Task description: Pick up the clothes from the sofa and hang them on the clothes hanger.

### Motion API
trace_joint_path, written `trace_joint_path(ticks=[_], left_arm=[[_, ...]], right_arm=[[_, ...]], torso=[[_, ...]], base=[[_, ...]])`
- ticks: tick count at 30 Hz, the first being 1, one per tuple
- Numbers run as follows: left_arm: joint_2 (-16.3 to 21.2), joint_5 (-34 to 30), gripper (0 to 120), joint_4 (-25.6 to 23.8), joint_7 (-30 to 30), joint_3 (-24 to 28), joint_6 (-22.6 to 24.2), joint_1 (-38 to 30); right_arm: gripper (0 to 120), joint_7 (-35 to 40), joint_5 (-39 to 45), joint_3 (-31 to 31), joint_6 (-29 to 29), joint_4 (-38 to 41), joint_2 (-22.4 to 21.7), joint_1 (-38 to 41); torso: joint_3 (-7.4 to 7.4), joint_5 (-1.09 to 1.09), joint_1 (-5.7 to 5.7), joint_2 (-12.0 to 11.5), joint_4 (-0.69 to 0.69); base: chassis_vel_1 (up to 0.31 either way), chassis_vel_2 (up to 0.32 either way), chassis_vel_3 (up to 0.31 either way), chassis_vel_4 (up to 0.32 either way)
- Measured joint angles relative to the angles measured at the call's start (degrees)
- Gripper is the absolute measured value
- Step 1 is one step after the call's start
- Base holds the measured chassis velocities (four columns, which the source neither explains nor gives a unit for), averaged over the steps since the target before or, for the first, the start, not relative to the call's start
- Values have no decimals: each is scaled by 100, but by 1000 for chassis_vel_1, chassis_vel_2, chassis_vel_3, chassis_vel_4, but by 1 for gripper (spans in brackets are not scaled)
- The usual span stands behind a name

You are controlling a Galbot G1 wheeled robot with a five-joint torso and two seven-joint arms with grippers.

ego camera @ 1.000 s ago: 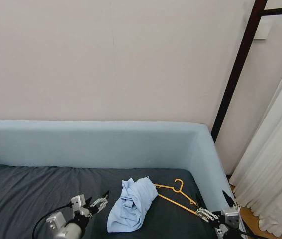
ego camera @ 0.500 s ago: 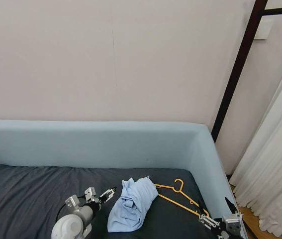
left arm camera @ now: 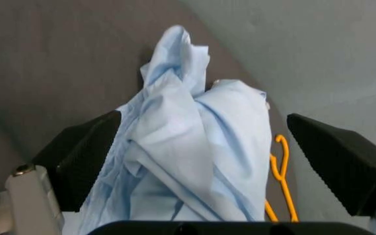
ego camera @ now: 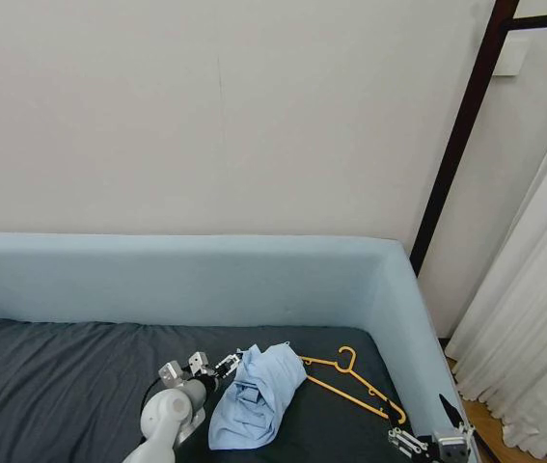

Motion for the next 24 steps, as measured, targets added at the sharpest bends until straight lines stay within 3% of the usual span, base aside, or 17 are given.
trace_joint_path(ticks=[14,24], left_arm=[[-518,409,95,1278,139,-38,-172,-627],[-562,455,58,1423,235,-46,-213,-675]], right_arm=[[100,17,-22,34,11,-36,50,-7],[100,21,-57,41,46,-101,124,6]], torso=[[0,-1,0,0,1],[0,-1,0,0,1]], base=[[0,0,0,0],[0,0,0,0]])
